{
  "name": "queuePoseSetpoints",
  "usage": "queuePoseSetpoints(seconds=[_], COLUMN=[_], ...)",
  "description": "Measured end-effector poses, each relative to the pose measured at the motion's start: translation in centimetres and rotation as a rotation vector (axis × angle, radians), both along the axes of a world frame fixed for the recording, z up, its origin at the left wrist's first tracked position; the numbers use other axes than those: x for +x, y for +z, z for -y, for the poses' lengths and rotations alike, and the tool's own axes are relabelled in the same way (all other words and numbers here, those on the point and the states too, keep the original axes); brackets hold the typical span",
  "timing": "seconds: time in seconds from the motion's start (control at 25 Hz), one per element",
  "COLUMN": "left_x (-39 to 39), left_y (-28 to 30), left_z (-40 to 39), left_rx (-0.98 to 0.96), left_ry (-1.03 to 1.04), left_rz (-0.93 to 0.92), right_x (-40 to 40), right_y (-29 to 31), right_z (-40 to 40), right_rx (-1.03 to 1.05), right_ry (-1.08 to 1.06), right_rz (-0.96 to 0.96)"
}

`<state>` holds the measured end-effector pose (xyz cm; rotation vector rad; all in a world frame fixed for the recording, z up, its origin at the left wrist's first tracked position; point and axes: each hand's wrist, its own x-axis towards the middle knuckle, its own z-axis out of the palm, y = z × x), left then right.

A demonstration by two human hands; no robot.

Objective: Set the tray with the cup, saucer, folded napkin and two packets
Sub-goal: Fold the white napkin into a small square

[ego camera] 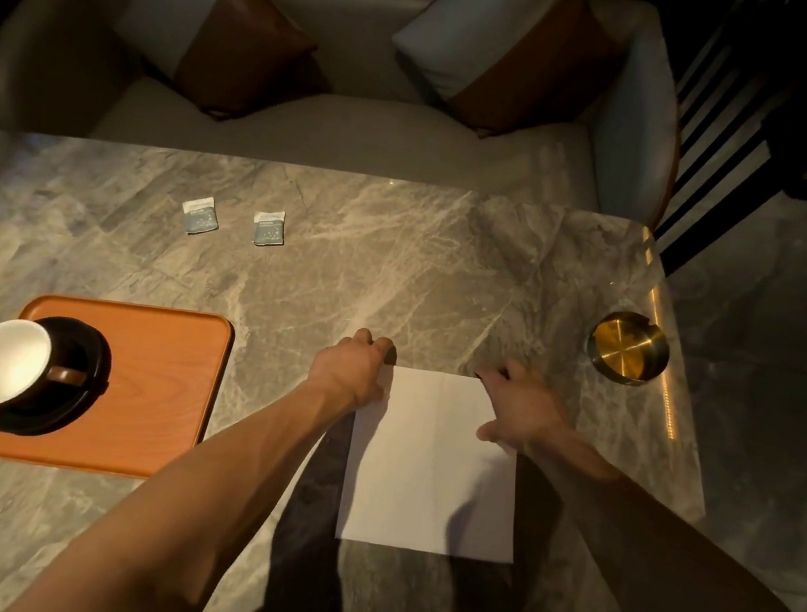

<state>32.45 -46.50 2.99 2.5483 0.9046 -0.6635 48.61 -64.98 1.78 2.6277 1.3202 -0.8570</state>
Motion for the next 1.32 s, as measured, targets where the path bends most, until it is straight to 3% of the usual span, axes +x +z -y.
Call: queuePoseSetpoints(seconds=[0.32,0.48,0.76,0.88,1.32], left_x=[0.8,0.1,-1.7,-2.4,-6.8], left_y=[-0.8,-1.2,-0.3,0.4,3.6], left_z=[0.4,0.5,0.2,0.3,1.7], left_rx=[0.029,-0.078,-0.317,-0.378,-0.134], left_ry=[0.018,0.031,0.184,0.247,0.044], left_rz=[0.005,0.047,0.288,0.328,0.406], right_x=[0.3,0.4,-0.1,-0.6,-2.9], right_y=[-1.0,-1.2,-0.3,0.4,4.3], right_z=[-0.9,-1.0,-1.1,-0.6,4.5], right_rx=[-0.080,-0.086,-0.042,0.027,0.335], right_ry=[0.026,0.021,0.116,0.037,-0.008], right_rz=[0.061,0.044,0.038,-0.004,-0.026])
